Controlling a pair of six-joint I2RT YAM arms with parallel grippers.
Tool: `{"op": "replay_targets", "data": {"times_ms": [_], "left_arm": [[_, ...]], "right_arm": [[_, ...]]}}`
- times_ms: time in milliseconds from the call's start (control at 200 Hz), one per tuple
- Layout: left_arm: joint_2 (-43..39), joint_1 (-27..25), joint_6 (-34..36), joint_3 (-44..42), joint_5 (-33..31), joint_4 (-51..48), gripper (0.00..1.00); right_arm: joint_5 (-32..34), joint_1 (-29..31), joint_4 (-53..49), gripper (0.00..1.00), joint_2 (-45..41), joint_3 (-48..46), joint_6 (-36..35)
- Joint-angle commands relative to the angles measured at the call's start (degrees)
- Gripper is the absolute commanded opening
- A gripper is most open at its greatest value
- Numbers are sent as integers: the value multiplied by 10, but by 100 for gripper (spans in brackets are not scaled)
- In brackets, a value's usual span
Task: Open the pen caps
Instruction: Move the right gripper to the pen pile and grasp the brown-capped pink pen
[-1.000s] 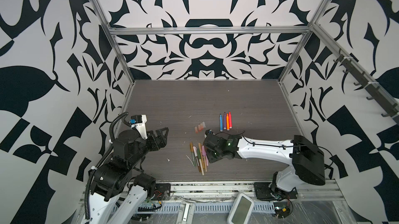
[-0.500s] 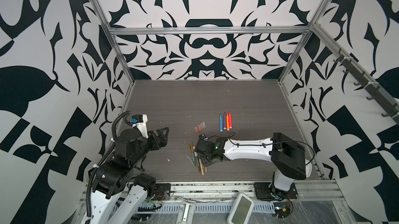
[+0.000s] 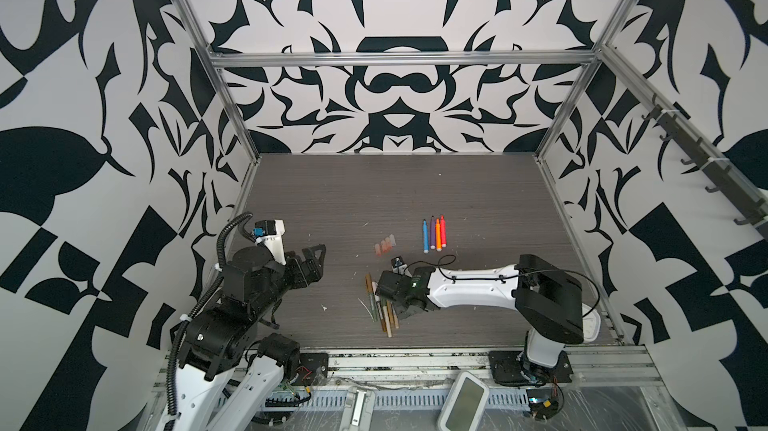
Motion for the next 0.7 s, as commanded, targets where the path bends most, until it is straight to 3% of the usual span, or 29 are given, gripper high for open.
{"op": "replay_targets", "data": {"times_ms": [0, 180, 255, 320, 370, 505, 615, 695], "left_arm": [[10, 1, -2, -3, -3, -12, 90], [4, 1, -3, -4, -5, -10, 89], [13, 1, -6, 0, 15, -9, 87], [26, 1, -19, 3, 44, -4, 86], [40, 1, -34, -1, 72, 0, 79], [59, 0, -115, -55, 150, 104, 74], [60, -6, -201, -126, 185, 223, 74], [67, -23, -240, -167, 183, 290, 73]], "right_arm": [[17, 3, -17, 27, 10, -10, 19], [-24, -22, 11, 16, -19, -40, -28], [-93, -60, 13, 6, -57, -57, -83], [-158, -105, 19, 4, -96, -75, -139], [-208, -144, 12, 3, -125, -84, -170], [-292, -225, -32, 3, -181, -66, -231], [-312, -234, -69, 2, -202, -34, -249], [-337, -233, -52, 0, -229, -44, -219]]}}
